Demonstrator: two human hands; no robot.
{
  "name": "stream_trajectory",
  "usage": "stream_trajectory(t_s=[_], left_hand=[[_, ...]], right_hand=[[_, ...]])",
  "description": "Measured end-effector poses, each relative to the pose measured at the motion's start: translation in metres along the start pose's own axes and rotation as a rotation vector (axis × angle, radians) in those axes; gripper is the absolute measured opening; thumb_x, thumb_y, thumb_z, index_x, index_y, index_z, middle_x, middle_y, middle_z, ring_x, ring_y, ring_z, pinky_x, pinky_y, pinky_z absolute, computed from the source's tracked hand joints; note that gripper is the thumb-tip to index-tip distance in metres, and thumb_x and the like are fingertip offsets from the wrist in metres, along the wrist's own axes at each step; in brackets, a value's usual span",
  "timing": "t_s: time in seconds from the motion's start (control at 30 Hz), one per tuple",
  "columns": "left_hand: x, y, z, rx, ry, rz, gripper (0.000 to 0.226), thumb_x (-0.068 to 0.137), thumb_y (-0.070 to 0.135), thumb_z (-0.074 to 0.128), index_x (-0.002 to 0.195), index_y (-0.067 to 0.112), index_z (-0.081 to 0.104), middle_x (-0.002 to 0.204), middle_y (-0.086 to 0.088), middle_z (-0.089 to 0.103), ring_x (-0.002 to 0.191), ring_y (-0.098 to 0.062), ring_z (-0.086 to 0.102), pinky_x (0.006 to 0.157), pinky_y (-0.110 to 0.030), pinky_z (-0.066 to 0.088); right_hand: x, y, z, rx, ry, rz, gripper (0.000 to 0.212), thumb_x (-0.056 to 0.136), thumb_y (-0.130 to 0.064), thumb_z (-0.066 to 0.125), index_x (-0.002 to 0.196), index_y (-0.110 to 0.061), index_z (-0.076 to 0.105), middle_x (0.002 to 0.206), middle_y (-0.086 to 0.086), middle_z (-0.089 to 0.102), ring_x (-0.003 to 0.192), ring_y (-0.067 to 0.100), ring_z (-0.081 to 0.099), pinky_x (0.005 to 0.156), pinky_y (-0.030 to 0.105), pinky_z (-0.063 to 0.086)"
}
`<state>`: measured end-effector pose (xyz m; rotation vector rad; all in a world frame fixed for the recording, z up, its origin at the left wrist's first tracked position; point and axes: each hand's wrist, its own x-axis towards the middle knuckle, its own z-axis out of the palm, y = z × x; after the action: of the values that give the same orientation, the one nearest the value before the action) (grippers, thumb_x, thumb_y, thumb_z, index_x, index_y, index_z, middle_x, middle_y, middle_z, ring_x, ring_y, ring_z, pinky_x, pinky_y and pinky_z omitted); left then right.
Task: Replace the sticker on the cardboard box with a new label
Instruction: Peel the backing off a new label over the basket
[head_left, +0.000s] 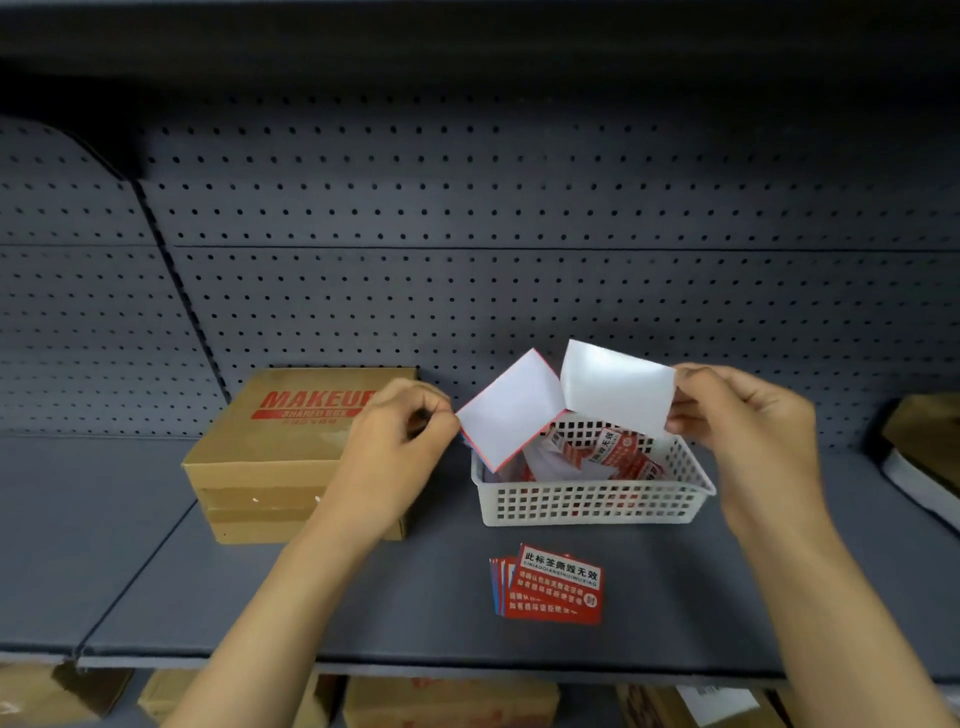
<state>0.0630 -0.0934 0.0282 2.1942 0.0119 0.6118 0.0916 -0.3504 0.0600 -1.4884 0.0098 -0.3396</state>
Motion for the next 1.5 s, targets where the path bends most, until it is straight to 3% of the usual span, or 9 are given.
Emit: stream_trajectory(t_s=[0.23,0.43,0.53,0.73,0.9,1.07,1.27,1.4,1.5], left_hand=[[0.026,-0.006,0.039,0.048,-0.056,-0.076,0.021,0.09,0.019,0.059,0.071,0.028,0.064,0.086,0.01,0.061,0.081,0.0,0.058,0.066,-0.007,0.038],[0.04,-0.01,0.083,0.099,-0.28,-0.014,0.022,0.097,0.018,0.056,0.088,0.032,0.07,0.102,0.01,0.067,0.099,-0.014,0.063,0.09,-0.033,0.052],[0.041,-0.01,0.094,0.163,-0.329,0.038,0.021,0.097,0.019,0.057,0.098,0.03,0.075,0.11,0.009,0.072,0.101,-0.012,0.064,0.091,-0.033,0.055],[0.042,0.018,0.089,0.051,-0.116,0.137,0.018,0.095,0.018,0.06,0.102,0.024,0.076,0.098,0.013,0.075,0.083,-0.003,0.069,0.081,-0.026,0.057],[0.028,0.058,0.074,-0.221,-0.076,0.214,0.022,0.092,0.016,0.067,0.112,0.022,0.073,0.1,0.013,0.07,0.093,0.002,0.068,0.08,-0.009,0.051],[0.01,0.053,0.064,-0.206,-0.089,0.212,0.038,0.085,0.025,0.075,0.122,0.028,0.067,0.109,0.014,0.069,0.104,0.001,0.066,0.09,-0.015,0.05],[-0.012,0.019,0.023,-0.382,0.127,0.077,0.027,0.091,0.006,0.068,0.109,0.026,0.07,0.097,0.011,0.077,0.091,-0.001,0.073,0.08,-0.016,0.055],[-0.028,-0.006,-0.021,-0.484,0.203,-0.017,0.025,0.093,0.007,0.066,0.105,0.028,0.07,0.091,0.011,0.078,0.087,-0.002,0.074,0.077,-0.016,0.056],[-0.041,-0.024,-0.056,-0.556,0.2,-0.067,0.025,0.093,0.009,0.066,0.104,0.031,0.069,0.095,0.013,0.077,0.088,-0.003,0.073,0.076,-0.016,0.056]], right_hand=[[0.023,0.0,-0.033,0.094,0.14,-0.051,0.016,0.091,-0.007,0.063,0.083,-0.009,0.077,0.068,0.001,0.075,0.056,0.011,0.063,0.054,0.016,0.053],[0.038,0.007,-0.042,0.092,0.168,-0.066,0.016,0.089,-0.003,0.062,0.086,-0.005,0.077,0.061,-0.001,0.073,0.049,0.009,0.06,0.051,0.017,0.052],[0.045,0.014,-0.042,0.086,0.147,-0.044,0.016,0.088,-0.001,0.062,0.088,-0.004,0.078,0.062,-0.001,0.074,0.05,0.011,0.06,0.052,0.018,0.051],[0.048,0.02,-0.026,0.039,0.113,-0.023,0.019,0.088,-0.003,0.065,0.082,-0.015,0.079,0.06,0.0,0.075,0.049,0.008,0.065,0.054,0.018,0.055],[0.035,0.021,0.007,-0.035,0.02,-0.078,0.022,0.088,-0.009,0.068,0.081,-0.026,0.08,0.065,0.0,0.078,0.058,0.014,0.073,0.065,0.027,0.061],[0.008,0.025,0.043,-0.124,-0.124,-0.204,0.022,0.089,-0.009,0.07,0.09,-0.028,0.08,0.075,-0.013,0.08,0.068,0.0,0.074,0.063,0.013,0.055],[-0.036,0.029,0.08,-0.272,-0.307,-0.38,0.02,0.094,-0.022,0.068,0.107,-0.033,0.078,0.091,-0.013,0.079,0.083,0.006,0.075,0.069,0.026,0.062],[-0.06,0.033,0.105,-0.349,-0.141,-0.496,0.017,0.088,-0.033,0.074,0.104,-0.028,0.073,0.089,-0.012,0.071,0.079,0.009,0.066,0.062,0.015,0.051],[-0.075,0.039,0.127,-0.334,-0.141,-0.303,0.027,0.081,-0.042,0.077,0.104,-0.033,0.066,0.086,-0.014,0.065,0.078,0.007,0.062,0.064,0.013,0.049]])
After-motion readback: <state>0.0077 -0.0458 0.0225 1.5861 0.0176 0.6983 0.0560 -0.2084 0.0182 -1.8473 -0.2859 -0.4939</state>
